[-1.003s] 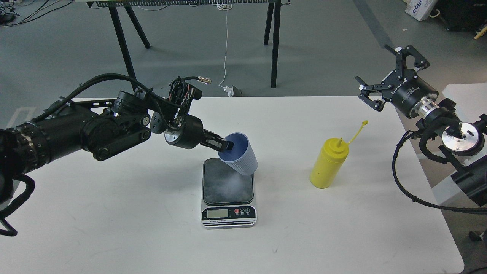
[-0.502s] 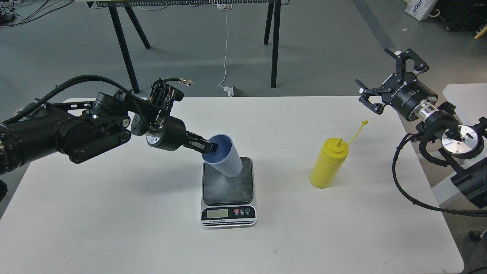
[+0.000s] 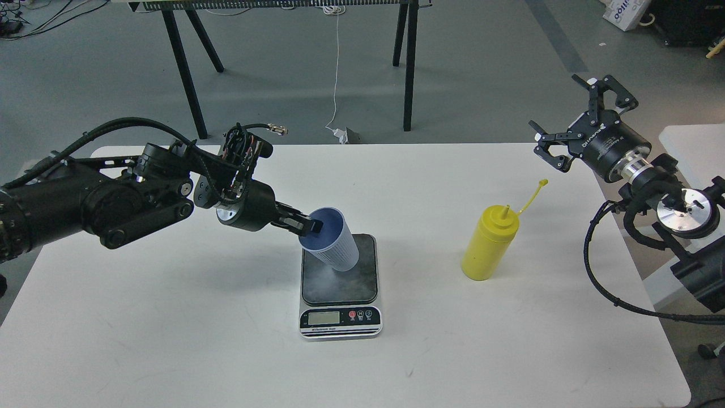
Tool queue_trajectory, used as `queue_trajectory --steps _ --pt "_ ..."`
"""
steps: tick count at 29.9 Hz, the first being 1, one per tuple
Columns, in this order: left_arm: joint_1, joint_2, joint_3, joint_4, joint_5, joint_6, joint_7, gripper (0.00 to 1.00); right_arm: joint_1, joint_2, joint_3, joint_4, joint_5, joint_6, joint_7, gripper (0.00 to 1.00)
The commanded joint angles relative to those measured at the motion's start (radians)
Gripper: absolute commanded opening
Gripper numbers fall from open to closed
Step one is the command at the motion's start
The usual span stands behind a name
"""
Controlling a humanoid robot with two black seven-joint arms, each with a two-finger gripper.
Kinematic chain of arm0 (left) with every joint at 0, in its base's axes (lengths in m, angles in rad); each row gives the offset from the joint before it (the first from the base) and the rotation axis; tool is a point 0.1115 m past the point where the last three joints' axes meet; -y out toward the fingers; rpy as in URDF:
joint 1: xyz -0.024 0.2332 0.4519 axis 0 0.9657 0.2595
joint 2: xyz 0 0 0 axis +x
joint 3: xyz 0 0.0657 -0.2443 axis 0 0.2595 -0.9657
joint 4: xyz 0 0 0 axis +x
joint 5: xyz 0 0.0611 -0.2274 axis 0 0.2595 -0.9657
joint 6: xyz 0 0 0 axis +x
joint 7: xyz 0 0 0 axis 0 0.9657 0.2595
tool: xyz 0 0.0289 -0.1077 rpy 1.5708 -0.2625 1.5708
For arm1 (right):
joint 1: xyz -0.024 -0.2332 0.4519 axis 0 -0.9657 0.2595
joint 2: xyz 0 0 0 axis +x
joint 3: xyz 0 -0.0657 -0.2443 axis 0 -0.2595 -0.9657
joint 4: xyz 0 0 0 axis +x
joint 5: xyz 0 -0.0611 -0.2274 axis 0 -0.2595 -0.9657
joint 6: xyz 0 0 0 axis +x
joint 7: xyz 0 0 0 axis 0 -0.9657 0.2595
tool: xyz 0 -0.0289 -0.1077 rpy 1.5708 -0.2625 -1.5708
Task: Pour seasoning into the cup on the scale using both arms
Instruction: 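Lift the blue cup with the left gripper and set it on the scale, then open the left gripper and withdraw it from the cup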
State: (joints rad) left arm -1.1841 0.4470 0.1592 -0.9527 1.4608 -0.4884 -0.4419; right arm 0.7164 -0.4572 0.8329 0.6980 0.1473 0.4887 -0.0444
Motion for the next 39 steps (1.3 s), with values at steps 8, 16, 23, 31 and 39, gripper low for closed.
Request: queue_trajectory --steps 8,16,23,31,39 --pt "0.001 0.002 0.000 0.000 -0.002 0.000 -0.009 0.15 -0.006 -0.003 0.000 0.000 0.000 0.000 0.000 0.99" --pt "0.003 0.010 -0.003 -0.001 -0.002 0.000 -0.011 0.27 -0.011 -0.006 0.000 0.000 0.000 0.000 0.000 0.99" --pt "-0.002 0.027 -0.009 -0.001 -0.013 0.000 -0.012 0.50 -0.012 -0.008 0.000 0.000 0.000 0.000 0.001 0.99" --pt "-0.012 0.056 -0.062 -0.005 -0.045 0.000 -0.015 0.85 -0.015 -0.008 -0.001 0.001 0.001 0.000 -0.006 0.99" --pt "-0.063 0.120 -0.210 -0.005 -0.195 0.000 -0.018 0.99 0.006 0.003 0.005 0.008 0.015 0.000 -0.202 0.99"
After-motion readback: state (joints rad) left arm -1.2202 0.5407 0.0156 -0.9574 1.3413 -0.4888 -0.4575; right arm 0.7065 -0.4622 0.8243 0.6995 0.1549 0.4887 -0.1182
